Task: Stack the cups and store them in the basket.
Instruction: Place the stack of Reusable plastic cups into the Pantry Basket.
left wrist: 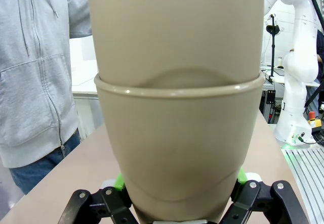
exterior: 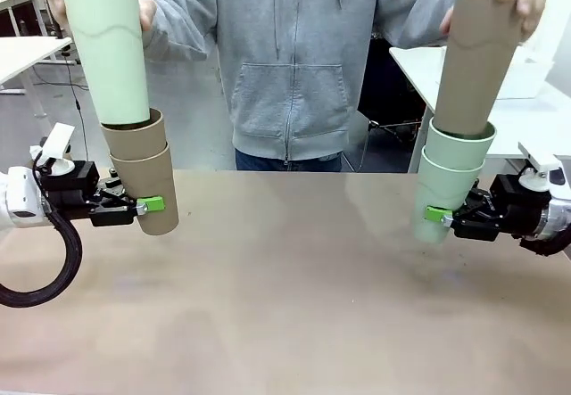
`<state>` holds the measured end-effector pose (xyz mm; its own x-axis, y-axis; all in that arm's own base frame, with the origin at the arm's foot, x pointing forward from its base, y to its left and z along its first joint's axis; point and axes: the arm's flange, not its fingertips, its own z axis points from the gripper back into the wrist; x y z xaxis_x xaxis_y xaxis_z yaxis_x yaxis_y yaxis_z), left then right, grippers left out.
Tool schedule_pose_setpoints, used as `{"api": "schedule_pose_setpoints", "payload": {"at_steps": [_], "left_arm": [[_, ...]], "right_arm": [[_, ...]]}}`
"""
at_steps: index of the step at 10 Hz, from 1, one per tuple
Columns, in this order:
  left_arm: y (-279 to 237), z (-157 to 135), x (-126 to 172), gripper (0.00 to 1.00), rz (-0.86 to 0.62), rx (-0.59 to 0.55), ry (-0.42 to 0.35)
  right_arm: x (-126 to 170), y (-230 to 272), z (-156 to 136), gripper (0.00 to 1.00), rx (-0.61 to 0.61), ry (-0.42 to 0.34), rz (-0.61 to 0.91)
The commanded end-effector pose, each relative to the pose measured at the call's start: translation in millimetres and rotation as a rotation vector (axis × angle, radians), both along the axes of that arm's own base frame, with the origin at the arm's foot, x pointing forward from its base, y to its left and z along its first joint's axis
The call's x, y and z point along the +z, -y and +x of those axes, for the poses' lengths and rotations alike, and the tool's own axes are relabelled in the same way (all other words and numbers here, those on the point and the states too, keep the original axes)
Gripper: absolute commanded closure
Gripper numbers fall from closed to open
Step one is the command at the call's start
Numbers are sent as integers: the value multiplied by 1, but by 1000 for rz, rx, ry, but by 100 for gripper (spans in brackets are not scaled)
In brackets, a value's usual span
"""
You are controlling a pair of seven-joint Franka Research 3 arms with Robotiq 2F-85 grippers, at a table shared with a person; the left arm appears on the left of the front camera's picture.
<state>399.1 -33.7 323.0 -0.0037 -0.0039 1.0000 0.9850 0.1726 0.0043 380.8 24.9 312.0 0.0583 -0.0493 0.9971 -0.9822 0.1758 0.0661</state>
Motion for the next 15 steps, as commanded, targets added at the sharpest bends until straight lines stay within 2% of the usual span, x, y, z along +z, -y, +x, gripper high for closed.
{"api": "schedule_pose_setpoints", "payload": {"at_steps": [1, 15], "left_arm": [[-1, 0, 3, 16, -6, -1, 8], [-1, 0, 3, 16, -6, -1, 8]], "right_arm": [[3, 1, 0, 16, -2, 8, -1], [3, 1, 0, 16, -2, 8, -1]]}}
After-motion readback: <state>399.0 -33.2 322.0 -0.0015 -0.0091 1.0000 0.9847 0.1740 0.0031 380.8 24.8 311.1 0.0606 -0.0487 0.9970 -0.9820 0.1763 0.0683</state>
